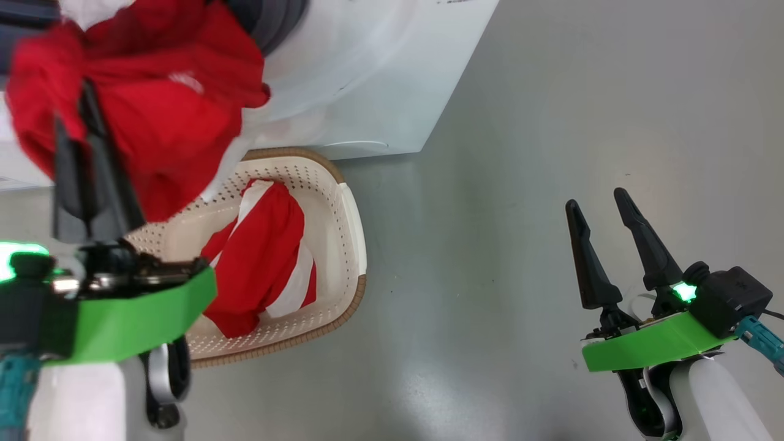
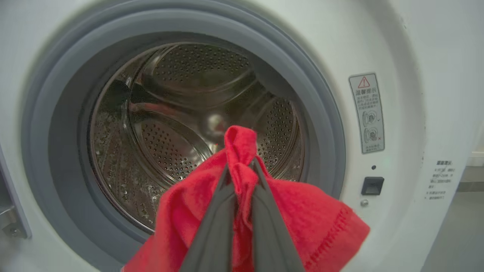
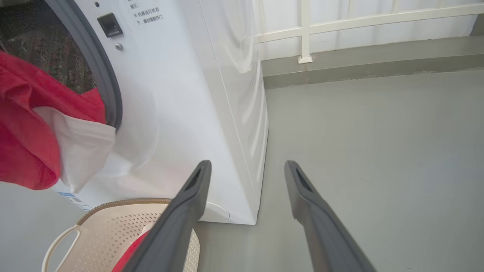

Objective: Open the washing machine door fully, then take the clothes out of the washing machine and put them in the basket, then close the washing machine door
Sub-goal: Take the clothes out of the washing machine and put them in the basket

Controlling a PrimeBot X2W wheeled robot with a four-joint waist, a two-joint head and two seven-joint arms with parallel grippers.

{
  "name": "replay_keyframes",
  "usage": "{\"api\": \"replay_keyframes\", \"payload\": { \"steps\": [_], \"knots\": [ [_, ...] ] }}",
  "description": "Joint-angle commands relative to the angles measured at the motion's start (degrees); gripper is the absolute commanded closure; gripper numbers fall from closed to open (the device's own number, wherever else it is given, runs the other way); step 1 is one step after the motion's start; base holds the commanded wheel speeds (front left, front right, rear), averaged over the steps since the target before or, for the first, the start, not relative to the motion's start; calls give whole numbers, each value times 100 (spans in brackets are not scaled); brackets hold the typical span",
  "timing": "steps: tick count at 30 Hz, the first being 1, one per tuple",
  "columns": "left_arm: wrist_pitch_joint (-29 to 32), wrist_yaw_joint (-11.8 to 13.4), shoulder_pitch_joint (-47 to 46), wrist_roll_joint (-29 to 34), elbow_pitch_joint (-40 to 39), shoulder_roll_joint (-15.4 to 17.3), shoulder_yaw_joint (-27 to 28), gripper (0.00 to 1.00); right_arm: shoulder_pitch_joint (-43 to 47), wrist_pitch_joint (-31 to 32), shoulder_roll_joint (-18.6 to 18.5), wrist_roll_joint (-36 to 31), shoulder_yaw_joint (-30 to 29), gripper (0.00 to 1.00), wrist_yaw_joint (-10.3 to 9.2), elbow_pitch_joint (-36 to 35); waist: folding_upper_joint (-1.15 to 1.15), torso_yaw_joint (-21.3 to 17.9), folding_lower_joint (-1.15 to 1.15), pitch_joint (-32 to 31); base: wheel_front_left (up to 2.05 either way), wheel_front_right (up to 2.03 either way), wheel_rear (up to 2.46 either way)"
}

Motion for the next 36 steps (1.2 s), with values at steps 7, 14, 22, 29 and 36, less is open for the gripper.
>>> {"api": "replay_keyframes", "payload": {
  "steps": [7, 14, 22, 29, 36],
  "knots": [
    [-21, -8, 284, -264, 835, 121, 82, 100, -67, -37, -27, -25, 118, 0, 0, -159, 0, -47, 0, 181, 0, 0, 0],
    [-21, -148, 144, -454, 1786, 121, 44, 100, -204, -37, -16, -12, 95, 0, 0, -208, 0, -62, 0, 506, 0, 0, 0],
    [-21, -295, -338, -474, 2954, 120, 12, 91, -416, -37, -8, -2, 62, 0, 0, -268, 0, -62, 0, 972, 0, 0, 0],
    [-21, -377, -782, -440, 3704, 120, 48, 76, -549, -37, -5, 4, 65, 0, 0, -296, 0, -56, 0, 1253, 0, 0, 0],
    [-21, -436, -1228, -286, 4655, 120, 132, 54, -644, -37, 1, 11, 112, 0, 0, -307, 0, -76, 0, 1422, 0, 0, 0]
  ]
}}
